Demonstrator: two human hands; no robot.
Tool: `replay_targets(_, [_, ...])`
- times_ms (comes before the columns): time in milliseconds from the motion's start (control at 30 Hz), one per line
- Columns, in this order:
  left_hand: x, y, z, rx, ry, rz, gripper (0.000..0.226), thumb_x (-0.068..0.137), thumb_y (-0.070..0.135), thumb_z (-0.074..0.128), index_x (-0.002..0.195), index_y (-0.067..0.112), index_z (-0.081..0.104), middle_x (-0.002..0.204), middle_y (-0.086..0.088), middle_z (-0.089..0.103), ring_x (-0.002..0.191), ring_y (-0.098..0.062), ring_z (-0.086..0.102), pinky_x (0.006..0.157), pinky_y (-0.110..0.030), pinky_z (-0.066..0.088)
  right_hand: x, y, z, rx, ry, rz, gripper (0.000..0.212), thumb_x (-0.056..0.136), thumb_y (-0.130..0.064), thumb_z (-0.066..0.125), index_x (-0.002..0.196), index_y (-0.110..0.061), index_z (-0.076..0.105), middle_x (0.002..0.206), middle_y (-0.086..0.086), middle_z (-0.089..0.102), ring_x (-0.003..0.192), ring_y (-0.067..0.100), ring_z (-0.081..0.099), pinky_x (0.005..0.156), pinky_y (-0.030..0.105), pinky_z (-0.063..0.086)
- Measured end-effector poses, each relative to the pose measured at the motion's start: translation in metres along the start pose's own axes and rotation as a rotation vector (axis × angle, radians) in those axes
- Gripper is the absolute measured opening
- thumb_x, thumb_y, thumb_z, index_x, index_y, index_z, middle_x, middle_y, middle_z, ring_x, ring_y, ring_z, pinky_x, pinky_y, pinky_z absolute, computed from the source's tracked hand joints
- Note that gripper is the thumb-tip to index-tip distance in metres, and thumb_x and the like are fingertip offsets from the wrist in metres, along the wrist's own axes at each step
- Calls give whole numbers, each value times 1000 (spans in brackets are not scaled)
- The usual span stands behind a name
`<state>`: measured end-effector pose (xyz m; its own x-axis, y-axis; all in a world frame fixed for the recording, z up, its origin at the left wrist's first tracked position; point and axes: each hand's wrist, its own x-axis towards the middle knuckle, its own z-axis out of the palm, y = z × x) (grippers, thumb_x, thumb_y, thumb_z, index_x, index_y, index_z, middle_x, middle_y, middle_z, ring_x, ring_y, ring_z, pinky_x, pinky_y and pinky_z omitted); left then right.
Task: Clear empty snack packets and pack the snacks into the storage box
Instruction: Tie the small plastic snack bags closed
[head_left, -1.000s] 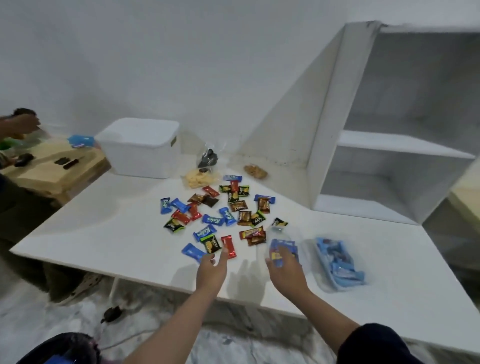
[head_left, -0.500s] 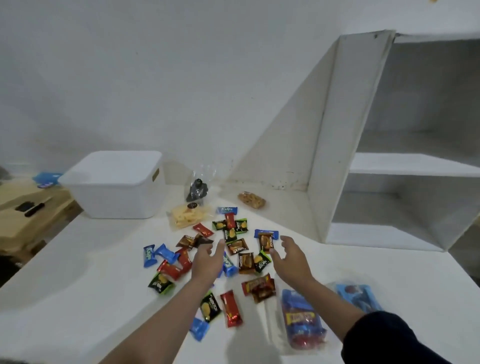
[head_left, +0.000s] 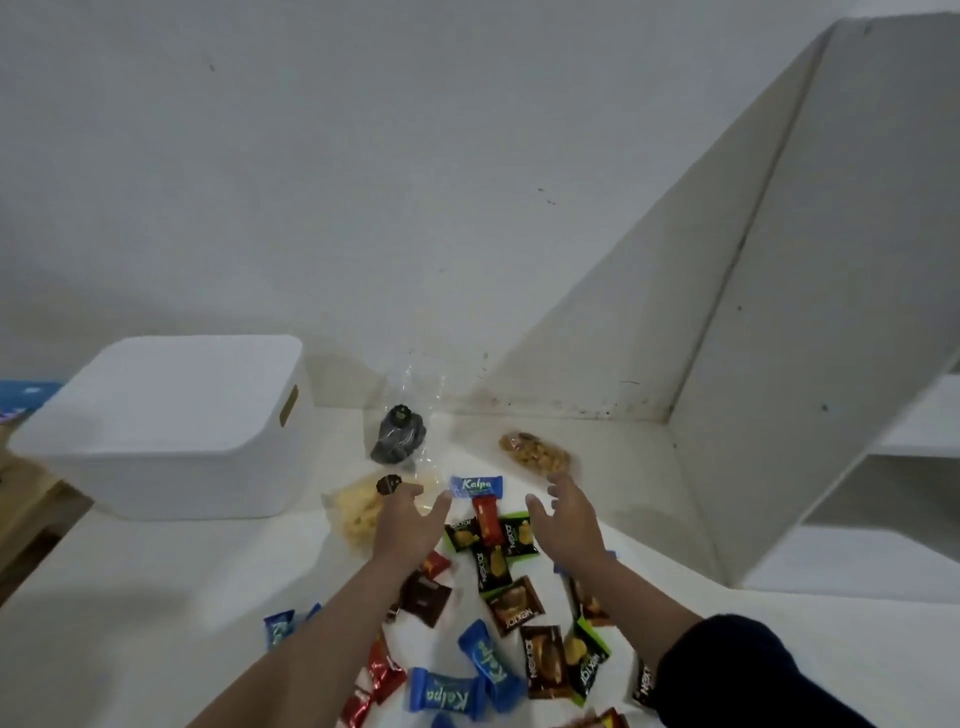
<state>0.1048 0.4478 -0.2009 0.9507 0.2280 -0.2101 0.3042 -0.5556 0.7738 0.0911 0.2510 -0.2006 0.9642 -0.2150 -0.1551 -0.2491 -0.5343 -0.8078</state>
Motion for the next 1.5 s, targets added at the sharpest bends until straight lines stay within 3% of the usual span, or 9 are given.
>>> replay_targets(200, [61, -3, 15, 307, 15, 170, 56, 83, 44, 63, 126, 10, 51, 127, -9, 52, 121, -25, 47, 101, -34, 38, 62, 6, 33, -52, -22, -15, 43, 93, -28, 53, 132, -10, 46, 131, 9, 53, 119, 22, 51, 95, 32, 43])
replay_targets(367, [98, 3, 41, 473, -4, 311, 57, 84, 46, 54, 129, 10, 50, 133, -10, 50, 127, -28, 43, 106, -40, 32, 118, 9, 41, -351, 106, -134, 39, 86, -23, 56, 122, -10, 54, 121, 13, 57, 113, 33, 49, 94, 38, 41])
replay_targets(600, [129, -5, 69, 726, -107, 194, 57, 89, 44, 46, 135, 13, 35, 148, -12, 29, 140, -31, 21, 113, -47, 24, 188, 22, 45, -671, -184, 48, 94, 78, -56, 62, 149, -27, 9, 158, 7, 15, 144, 34, 13, 114, 56, 7])
replay_targets(800, [129, -16, 77, 770, -136, 206, 60, 93, 46, 39, 143, 15, 28, 154, -11, 19, 144, -30, 11, 117, -49, 15, 188, 45, 58, -630, -82, -23, 52, 88, -37, 56, 136, -23, 40, 133, 7, 49, 121, 30, 44, 101, 43, 37])
replay_targets(933, [128, -16, 77, 753, -117, 208, 60, 93, 50, 36, 142, 15, 30, 155, -9, 19, 146, -28, 8, 119, -50, 6, 165, 56, 63, -298, 73, -157, 45, 88, -24, 60, 130, -15, 51, 118, 10, 60, 108, 31, 51, 89, 39, 44])
replay_targets(1100, [115, 4, 77, 157, -121, 320, 90, 76, 80, 27, 132, 14, 52, 143, 0, 44, 139, -16, 30, 113, -29, 19, 138, 42, 67, 43, 224, -288, 32, 83, -13, 66, 115, -17, 62, 98, -3, 69, 91, 17, 63, 81, 40, 55])
replay_targets(1233, [99, 36, 82, -231, -214, 177, 60, 84, 47, 62, 134, 16, 50, 124, 10, 54, 118, -7, 50, 97, -18, 39, 119, 29, 68, 109, 206, -383, 30, 87, -14, 60, 116, -22, 60, 101, -11, 67, 92, 8, 63, 83, 36, 54])
replay_targets(1367, [89, 54, 81, -343, -161, 170, 40, 93, 28, 56, 131, 15, 55, 125, 5, 60, 112, -3, 55, 78, 2, 39, 111, 30, 64, 116, 130, -297, 43, 88, -21, 59, 129, -32, 51, 112, -12, 63, 104, 11, 59, 89, 38, 52])
replay_targets(1500, [71, 75, 62, -409, -135, 216, 32, 97, 21, 49, 127, 15, 59, 123, 4, 62, 113, -3, 55, 85, 0, 38, 96, 17, 30, 2, 38, -392, 61, 82, -37, 66, 137, -26, 44, 123, -10, 56, 115, 9, 49, 99, 27, 40])
